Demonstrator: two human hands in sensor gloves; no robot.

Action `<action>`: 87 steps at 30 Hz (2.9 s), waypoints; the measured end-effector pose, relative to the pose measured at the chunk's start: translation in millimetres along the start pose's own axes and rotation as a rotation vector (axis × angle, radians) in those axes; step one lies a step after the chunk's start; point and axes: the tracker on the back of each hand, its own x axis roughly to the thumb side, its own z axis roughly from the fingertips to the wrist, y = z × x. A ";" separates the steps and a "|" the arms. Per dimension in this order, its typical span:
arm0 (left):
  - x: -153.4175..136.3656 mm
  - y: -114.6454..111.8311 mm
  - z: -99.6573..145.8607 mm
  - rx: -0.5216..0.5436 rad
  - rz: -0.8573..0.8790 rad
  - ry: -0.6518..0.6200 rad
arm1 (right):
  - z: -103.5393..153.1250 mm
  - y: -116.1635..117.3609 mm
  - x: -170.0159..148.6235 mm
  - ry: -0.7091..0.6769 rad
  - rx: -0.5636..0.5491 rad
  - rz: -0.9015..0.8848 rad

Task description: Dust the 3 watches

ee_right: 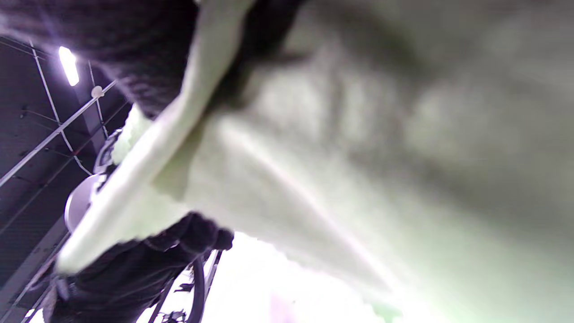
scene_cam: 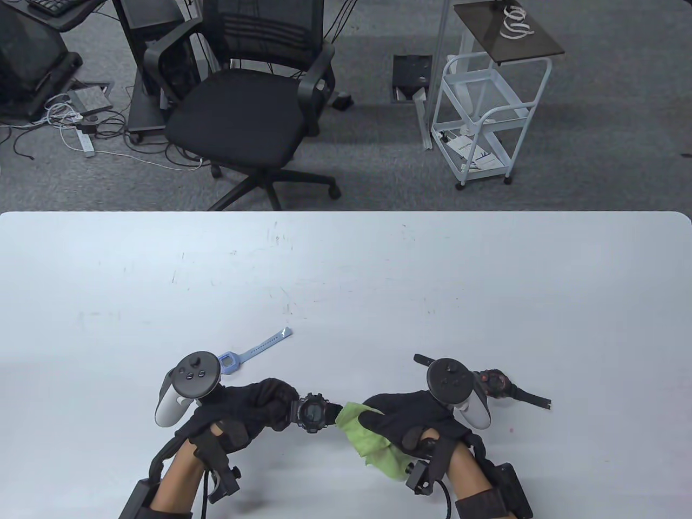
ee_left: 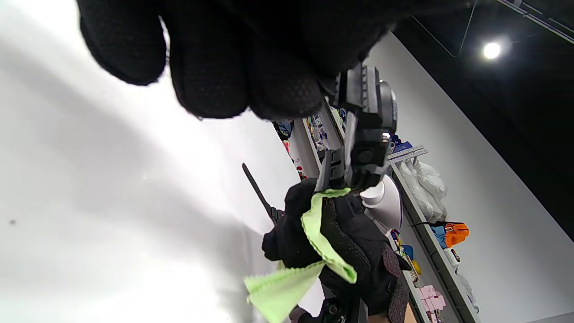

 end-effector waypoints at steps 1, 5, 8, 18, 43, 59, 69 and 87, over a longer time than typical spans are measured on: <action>-0.2 0.7 0.3 0.004 0.003 -0.001 | 0.2 -1.5 -0.7 -0.001 -0.012 0.006; 0.3 -0.7 -0.9 0.000 0.001 -0.001 | -0.6 -1.8 -0.2 -0.014 0.023 -0.027; -0.4 1.7 0.6 0.009 0.003 -0.004 | -0.8 -0.6 -0.4 -0.007 0.037 -0.043; -0.3 4.1 2.6 0.023 -0.002 -0.002 | 0.0 -3.3 -2.2 0.006 0.039 -0.059; -0.4 10.1 6.9 0.051 -0.007 -0.002 | 4.1 -14.9 -3.5 0.026 -0.044 0.011; 0.7 12.4 9.5 0.075 -0.005 -0.015 | 6.7 -20.0 0.5 0.000 -0.010 -0.035; 0.1 13.0 11.6 0.091 0.007 -0.018 | 8.7 -25.7 -0.2 -0.002 -0.041 -0.039; -0.5 16.4 14.0 0.114 0.000 -0.011 | 12.5 -32.8 -4.1 0.017 -0.070 -0.037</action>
